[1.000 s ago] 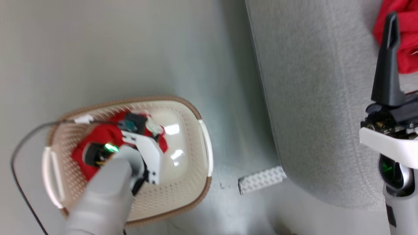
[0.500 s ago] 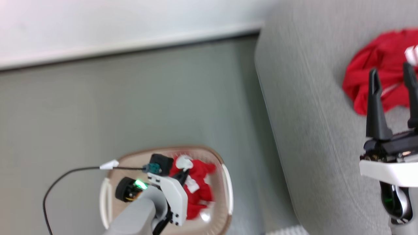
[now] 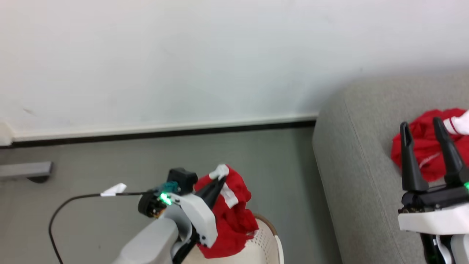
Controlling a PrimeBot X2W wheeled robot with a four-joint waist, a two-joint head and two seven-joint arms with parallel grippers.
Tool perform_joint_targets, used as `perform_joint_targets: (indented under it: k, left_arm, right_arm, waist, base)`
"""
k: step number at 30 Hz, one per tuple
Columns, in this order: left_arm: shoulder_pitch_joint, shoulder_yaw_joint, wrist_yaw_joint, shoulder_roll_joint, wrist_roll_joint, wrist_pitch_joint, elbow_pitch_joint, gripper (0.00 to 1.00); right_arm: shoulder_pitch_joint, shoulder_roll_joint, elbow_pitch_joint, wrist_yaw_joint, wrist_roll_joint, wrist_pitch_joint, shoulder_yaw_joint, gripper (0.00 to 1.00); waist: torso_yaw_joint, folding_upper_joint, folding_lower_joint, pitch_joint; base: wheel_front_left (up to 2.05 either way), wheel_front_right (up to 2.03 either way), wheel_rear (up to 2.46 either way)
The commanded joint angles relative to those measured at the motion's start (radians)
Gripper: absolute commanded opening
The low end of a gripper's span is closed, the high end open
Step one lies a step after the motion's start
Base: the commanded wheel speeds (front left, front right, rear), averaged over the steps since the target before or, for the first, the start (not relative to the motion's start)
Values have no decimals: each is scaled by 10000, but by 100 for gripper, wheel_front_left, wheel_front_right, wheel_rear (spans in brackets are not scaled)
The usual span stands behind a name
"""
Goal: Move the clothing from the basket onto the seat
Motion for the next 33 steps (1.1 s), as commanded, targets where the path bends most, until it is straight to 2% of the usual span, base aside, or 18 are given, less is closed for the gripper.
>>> perform_joint_targets:
  k: [1, 10, 17, 27, 33]
  left_arm:
    - [-85, 171, 14, 185, -30, -63, -384, 0]
    - [-270, 1000, 452, 829, 176, -61, -2970, 0]
    - [-507, 1281, 1058, 1345, 296, 234, -4771, 0]
    - [-443, 1459, 1687, 1780, 227, 900, -6593, 0]
    - [-288, 1419, 1875, 1875, 190, 1095, -7126, 0]
  right_arm:
    - [269, -7, 86, 6, 165, 9, 44, 100]
    - [751, 35, 314, 6, 298, 9, 405, 100]
    - [933, -24, 466, 6, 400, 9, 567, 100]
    - [980, -34, 585, 6, 540, 9, 941, 100]
    - [862, 9, 779, 6, 856, 10, 1847, 100]
  waist:
    - [314, -1, 4, -533]
    - [327, -1, 4, -977]
    - [303, -1, 4, -1223]
    - [253, -1, 4, -1376]
    - [278, -1, 4, -1352]
  base:
    - [0, 0, 0]
    - [0, 0, 0]
    - [0, 0, 0]
    - [0, 0, 0]
    - [0, 0, 0]
